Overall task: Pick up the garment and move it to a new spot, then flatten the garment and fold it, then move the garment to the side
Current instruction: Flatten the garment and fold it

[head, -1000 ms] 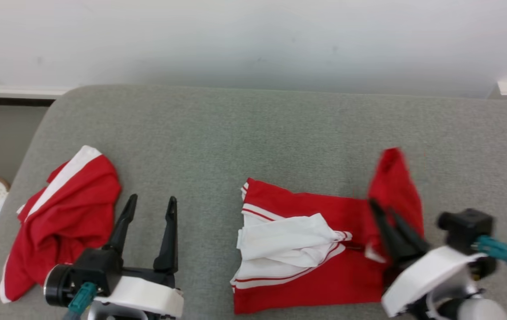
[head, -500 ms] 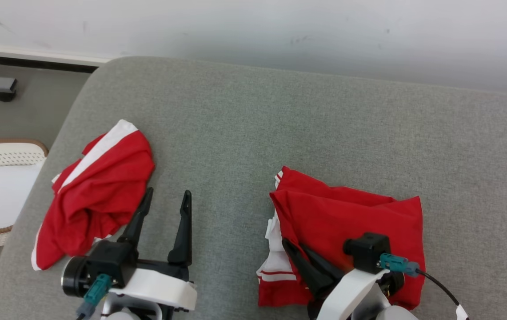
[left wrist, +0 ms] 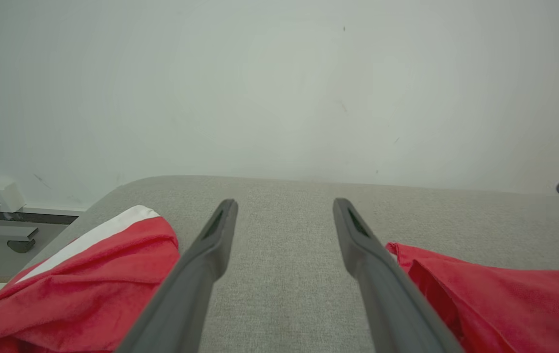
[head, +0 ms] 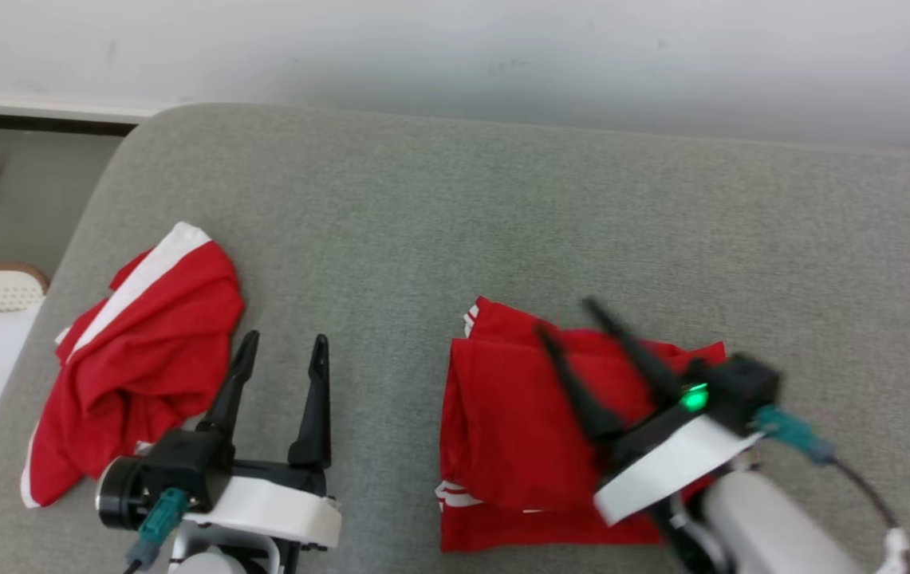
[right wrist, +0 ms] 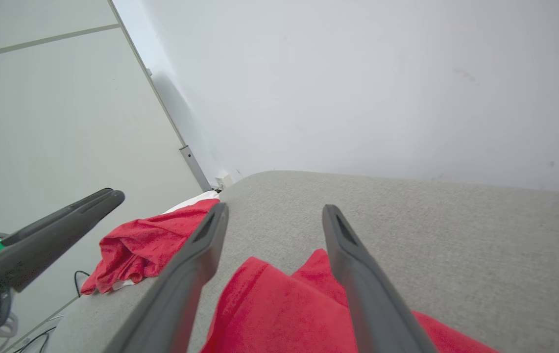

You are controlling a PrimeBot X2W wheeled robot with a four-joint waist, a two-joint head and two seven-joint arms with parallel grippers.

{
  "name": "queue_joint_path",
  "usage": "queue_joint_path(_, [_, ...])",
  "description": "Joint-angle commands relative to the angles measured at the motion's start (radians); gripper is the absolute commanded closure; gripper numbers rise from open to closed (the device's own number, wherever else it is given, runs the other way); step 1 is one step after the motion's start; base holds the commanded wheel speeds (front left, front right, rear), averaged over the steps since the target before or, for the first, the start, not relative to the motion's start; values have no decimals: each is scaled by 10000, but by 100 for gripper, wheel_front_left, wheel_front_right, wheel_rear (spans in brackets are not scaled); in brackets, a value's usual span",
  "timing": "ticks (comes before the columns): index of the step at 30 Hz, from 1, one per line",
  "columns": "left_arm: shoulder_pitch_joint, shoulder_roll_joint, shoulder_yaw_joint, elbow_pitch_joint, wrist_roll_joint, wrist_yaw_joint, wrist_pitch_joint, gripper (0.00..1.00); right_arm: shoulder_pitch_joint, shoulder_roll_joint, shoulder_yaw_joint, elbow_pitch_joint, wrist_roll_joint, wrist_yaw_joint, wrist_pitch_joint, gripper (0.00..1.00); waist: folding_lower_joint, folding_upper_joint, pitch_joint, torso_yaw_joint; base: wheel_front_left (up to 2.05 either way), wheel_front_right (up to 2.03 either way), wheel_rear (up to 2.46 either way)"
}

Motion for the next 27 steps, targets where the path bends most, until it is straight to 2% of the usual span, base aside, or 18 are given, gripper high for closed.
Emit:
queue_joint_path(1, [35,91,42,-11,-175,38,-73,0,36,-220,-438,-34,-300,-23,-120,0,-1,0,-65,-127,0,0,0])
queue_joint_path(9, [288,367,154,-155,-57,190,16,0,1488,-985,-4180,-1054,-2175,-23,146,0,-1,0,-327,-667,0,0,0])
queue_joint_path(14, [475,539,236,-272,-41,300,115,0,2776,-912,-5896,-2187,-2740,-23,858,0,-1,0,-482,-926,0,0,0])
queue_joint_path(19, [685,714,275,-359,-45,363,213,0,3677,-564,-6396,-3233,-2924,-23,1508,0,-1,0,-640,-1092,0,0,0])
queue_joint_path(27, [1205,827,196,-155,-173,375,247,0,4694,-232,-6055,-4062,-2977,-23,2255,0,-1,0,-1404,-1146,0,0,0])
